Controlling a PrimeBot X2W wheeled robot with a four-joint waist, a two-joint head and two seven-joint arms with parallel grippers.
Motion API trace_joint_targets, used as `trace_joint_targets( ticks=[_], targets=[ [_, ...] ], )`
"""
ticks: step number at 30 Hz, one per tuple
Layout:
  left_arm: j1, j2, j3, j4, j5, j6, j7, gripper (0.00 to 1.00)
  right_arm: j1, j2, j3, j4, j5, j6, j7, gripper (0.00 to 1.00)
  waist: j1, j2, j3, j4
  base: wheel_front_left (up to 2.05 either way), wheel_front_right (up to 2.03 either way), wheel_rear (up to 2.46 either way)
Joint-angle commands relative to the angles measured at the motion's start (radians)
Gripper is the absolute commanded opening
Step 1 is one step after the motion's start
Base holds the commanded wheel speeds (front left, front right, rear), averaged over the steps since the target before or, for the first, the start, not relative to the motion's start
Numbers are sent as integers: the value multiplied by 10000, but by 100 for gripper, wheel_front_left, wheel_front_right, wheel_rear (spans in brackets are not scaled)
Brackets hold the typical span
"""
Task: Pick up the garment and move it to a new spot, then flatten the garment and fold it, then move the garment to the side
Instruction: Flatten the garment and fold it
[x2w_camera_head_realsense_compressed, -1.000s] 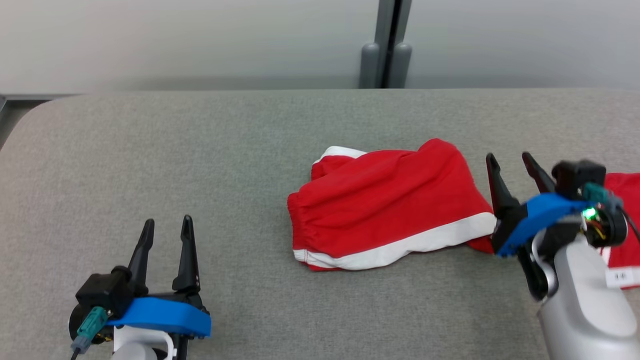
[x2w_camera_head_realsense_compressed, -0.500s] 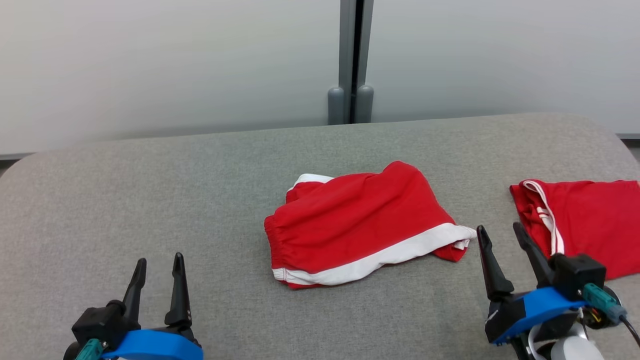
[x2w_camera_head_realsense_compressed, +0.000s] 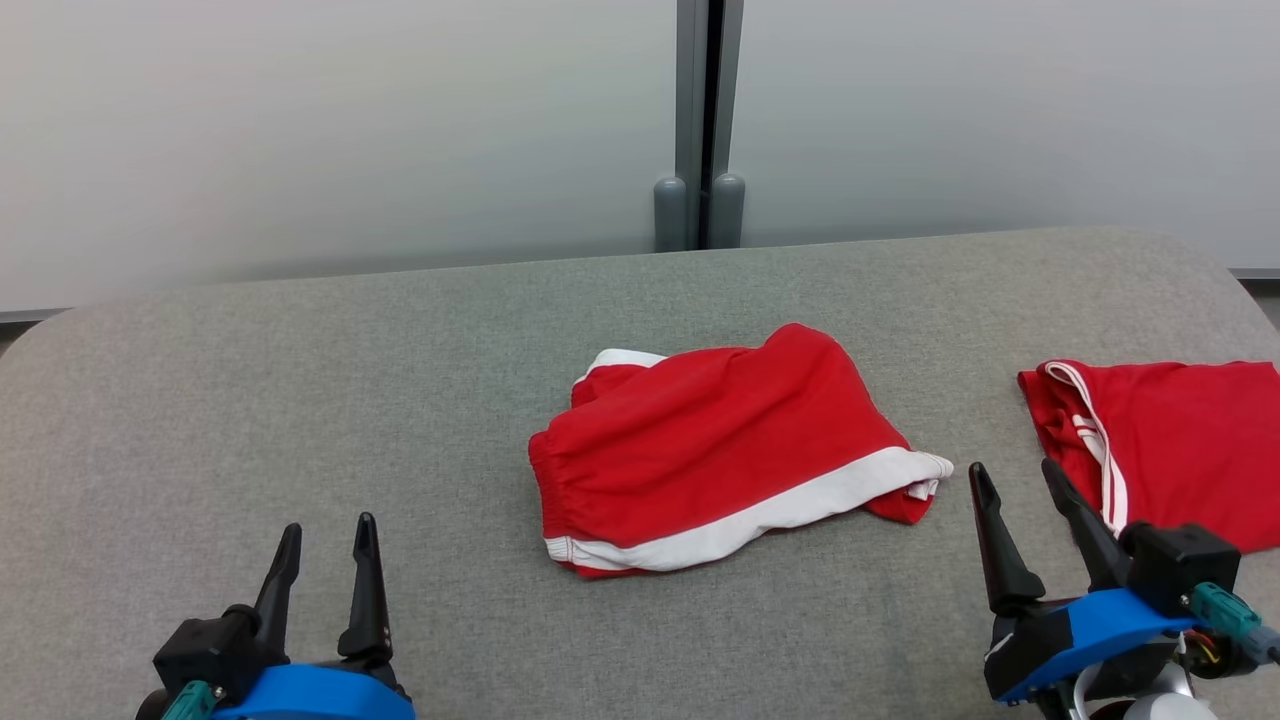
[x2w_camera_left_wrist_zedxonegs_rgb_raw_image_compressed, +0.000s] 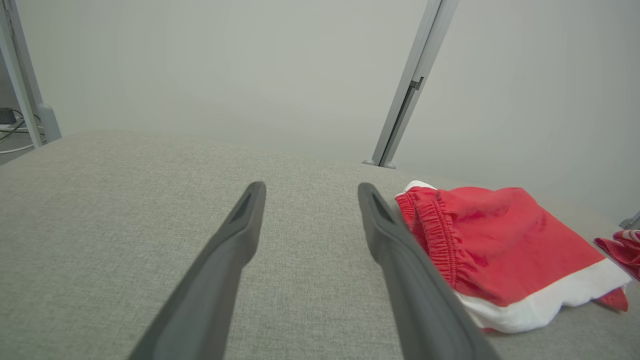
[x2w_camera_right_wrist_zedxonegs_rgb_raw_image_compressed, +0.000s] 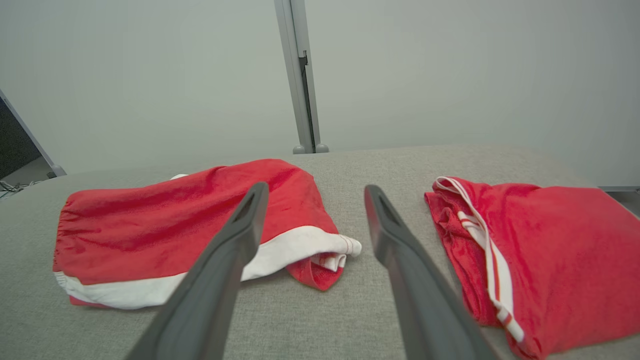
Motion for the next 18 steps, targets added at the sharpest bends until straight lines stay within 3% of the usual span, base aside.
trace_joint_targets(
  ticks=[1, 13, 18],
  targets=[
    [89, 4, -1, -65, 13, 36, 10, 100, 96, 13, -29, -64, 73, 6, 29, 100, 1, 0, 5, 25, 0, 0, 0],
    [140, 60, -194, -320, 21, 150, 149, 100, 163, 13, 41, 142, 257, 6, 215, 100, 1, 0, -1, 58, 0, 0, 0],
    [-241, -129, -841, -200, 58, -365, 478, 100, 87, 12, 57, 111, 279, 6, 252, 100, 1, 0, 117, 63, 0, 0, 0]
  ],
)
